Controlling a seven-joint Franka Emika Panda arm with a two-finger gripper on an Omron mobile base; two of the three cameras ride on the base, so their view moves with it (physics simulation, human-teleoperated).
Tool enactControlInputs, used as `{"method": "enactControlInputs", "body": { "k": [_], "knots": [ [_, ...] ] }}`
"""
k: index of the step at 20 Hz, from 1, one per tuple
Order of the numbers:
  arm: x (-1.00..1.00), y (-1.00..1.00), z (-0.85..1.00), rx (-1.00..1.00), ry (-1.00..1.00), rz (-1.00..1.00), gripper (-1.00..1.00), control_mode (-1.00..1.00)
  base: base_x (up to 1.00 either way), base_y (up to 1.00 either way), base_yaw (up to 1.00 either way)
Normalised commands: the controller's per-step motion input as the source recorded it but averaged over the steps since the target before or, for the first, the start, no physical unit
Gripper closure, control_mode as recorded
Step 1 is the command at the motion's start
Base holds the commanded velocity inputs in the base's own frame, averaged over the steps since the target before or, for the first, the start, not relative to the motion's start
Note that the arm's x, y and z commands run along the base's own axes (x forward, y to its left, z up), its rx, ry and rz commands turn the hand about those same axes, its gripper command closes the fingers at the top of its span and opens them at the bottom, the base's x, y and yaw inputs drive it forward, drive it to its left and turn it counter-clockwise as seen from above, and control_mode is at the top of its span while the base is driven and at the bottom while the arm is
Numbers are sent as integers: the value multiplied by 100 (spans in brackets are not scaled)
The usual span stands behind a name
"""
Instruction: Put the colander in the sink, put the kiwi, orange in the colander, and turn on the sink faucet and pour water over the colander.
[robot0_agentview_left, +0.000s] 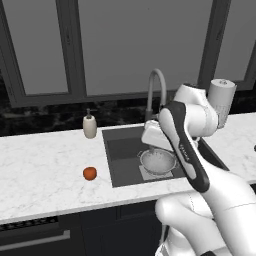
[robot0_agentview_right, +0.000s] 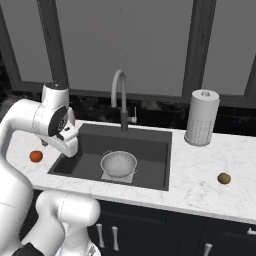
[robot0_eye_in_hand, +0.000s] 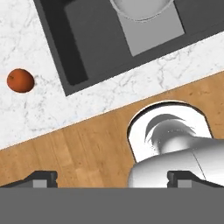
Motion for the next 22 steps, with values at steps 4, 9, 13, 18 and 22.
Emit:
{"method": "enactControlInputs", "body": {
  "k": [4, 9, 13, 18, 22],
  "knots": [
    [-25, 58, 4, 0, 0, 24, -100, -100, 0, 0, 0],
    [-23, 58, 0, -1, 0, 15, -100, -100, 0, 0, 0],
    [-14, 54, 0, 0, 0, 12, -100, -100, 0, 0, 0],
    [-6, 57, 0, -1, 0, 11, -100, -100, 0, 0, 0],
    [3, 9, -4, -10, -1, 1, -100, -100, 0, 0, 0]
  ]
}}
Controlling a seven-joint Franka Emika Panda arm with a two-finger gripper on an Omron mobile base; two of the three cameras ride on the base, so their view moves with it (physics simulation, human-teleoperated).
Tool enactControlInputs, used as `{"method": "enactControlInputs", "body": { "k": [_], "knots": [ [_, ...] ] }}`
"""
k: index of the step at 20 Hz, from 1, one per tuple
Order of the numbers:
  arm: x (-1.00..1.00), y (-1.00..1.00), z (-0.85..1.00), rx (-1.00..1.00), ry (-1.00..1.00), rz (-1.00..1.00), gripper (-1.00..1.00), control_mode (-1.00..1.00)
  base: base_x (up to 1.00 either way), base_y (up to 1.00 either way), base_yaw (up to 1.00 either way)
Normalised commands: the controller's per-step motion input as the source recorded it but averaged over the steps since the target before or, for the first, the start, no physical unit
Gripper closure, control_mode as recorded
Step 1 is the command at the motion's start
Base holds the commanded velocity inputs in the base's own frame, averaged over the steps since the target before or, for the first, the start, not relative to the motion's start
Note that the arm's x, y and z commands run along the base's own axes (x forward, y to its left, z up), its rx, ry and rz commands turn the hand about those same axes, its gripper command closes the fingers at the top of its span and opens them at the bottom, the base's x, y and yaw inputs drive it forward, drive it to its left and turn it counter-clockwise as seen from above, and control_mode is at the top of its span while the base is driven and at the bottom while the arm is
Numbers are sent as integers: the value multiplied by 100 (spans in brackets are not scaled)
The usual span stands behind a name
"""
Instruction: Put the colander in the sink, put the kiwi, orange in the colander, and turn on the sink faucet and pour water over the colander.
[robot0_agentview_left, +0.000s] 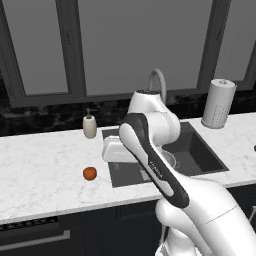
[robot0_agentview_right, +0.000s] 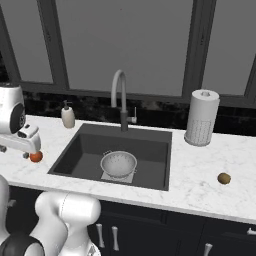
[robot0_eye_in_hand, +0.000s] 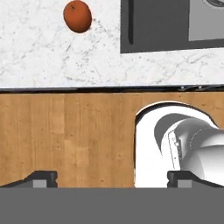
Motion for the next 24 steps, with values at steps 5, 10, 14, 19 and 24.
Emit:
{"method": "enactControlInputs", "body": {
  "k": [5, 10, 14, 19, 24],
  "knots": [
    [45, 6, -25, -24, -1, -3, -100, -100, 0, 0, 0],
    [72, 10, -23, -11, 0, 0, -100, -100, 0, 0, 0],
    [39, 2, -18, -5, 0, 0, -100, -100, 0, 0, 0],
    [11, 0, -5, -1, 0, 0, -100, -100, 0, 0, 0],
    [15, 1, -6, 0, 0, 0, -100, -100, 0, 0, 0]
  ]
}}
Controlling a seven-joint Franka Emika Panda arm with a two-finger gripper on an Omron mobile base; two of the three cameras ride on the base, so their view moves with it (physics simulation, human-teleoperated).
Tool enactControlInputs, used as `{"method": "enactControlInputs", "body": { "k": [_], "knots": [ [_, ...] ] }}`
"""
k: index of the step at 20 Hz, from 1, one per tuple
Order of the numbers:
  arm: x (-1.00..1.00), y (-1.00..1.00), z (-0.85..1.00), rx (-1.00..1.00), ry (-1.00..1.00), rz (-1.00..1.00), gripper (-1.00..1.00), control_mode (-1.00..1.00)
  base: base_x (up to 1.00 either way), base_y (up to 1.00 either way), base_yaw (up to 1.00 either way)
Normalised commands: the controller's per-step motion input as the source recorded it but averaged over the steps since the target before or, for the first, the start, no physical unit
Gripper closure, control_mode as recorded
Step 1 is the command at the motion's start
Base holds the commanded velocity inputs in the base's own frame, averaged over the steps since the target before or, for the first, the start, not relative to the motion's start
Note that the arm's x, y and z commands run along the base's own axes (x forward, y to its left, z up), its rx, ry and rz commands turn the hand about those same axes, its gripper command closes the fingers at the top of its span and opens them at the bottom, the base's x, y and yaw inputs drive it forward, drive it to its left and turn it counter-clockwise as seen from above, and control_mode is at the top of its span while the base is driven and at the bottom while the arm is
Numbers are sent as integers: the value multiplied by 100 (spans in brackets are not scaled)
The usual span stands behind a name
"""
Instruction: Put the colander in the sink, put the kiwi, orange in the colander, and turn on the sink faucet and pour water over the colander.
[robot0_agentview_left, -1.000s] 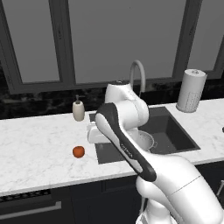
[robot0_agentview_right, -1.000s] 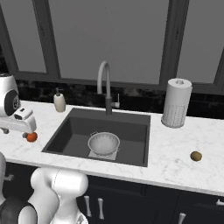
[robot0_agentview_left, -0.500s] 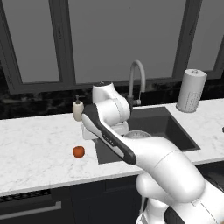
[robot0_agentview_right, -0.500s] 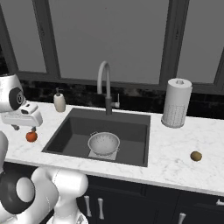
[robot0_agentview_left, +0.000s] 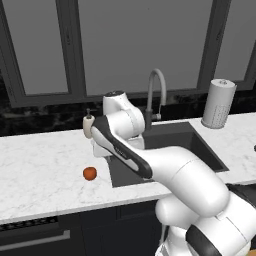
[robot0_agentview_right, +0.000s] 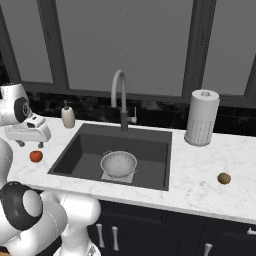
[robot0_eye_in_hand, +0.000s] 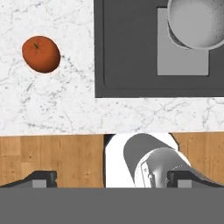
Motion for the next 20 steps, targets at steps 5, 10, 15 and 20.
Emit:
{"method": "enactControlInputs", "body": {
  "k": [5, 10, 15, 20],
  "knots": [
    [17, 1, -8, 0, 0, 0, -100, -100, 0, 0, 0],
    [35, 16, -23, 0, -2, 0, -100, -100, 0, 0, 0],
    [44, 32, -41, 0, -6, 2, -100, -100, 0, 0, 0],
    [38, 48, -36, 1, 0, 5, -100, -100, 0, 0, 0]
  ]
}}
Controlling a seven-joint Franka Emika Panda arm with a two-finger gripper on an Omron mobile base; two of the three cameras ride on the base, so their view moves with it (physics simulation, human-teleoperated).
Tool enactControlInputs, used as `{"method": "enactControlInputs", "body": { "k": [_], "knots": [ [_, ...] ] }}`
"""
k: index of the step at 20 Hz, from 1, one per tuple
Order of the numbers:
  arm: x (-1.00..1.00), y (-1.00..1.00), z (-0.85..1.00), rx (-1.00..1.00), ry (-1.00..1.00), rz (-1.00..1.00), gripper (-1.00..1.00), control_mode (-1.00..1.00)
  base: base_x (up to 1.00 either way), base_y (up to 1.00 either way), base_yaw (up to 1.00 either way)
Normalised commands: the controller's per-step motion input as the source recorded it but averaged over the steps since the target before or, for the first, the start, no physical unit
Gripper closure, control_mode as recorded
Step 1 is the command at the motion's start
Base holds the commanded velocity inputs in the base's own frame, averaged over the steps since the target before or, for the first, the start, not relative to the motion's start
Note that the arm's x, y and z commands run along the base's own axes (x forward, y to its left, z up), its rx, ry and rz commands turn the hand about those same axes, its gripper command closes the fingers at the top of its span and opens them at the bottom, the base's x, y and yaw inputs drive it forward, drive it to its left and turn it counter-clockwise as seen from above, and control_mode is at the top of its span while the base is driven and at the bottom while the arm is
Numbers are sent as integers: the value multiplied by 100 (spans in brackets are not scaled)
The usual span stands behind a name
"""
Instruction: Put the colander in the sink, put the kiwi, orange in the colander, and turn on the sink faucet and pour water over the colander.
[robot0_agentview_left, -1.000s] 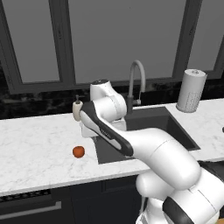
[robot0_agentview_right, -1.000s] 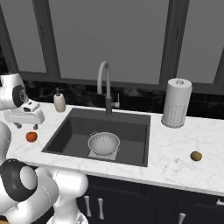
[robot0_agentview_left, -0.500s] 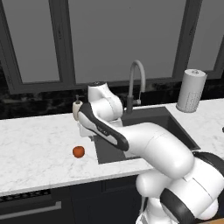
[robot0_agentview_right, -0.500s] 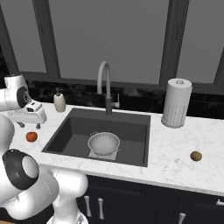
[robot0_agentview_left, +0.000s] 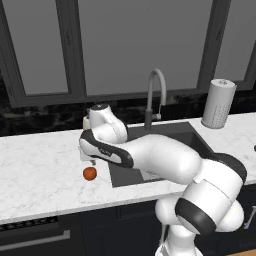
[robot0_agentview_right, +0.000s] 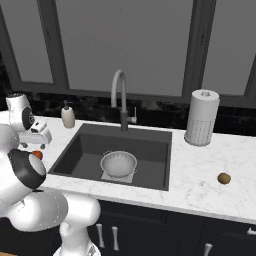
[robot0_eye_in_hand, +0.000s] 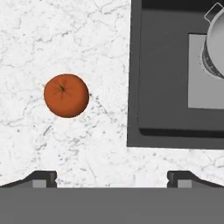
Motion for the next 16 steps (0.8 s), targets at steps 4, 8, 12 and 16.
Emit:
{"method": "enactControlInputs", "body": {
  "k": [4, 8, 12, 16],
  "knots": [
    [28, 27, -28, 7, 0, 9, -100, -100, 0, 0, 0],
    [27, 34, -45, 0, 0, 7, -100, -100, 0, 0, 0],
    [29, 37, -41, 0, 0, 4, -100, -100, 0, 0, 0],
    [18, 14, -34, 0, 0, 5, -100, -100, 0, 0, 0]
  ]
}}
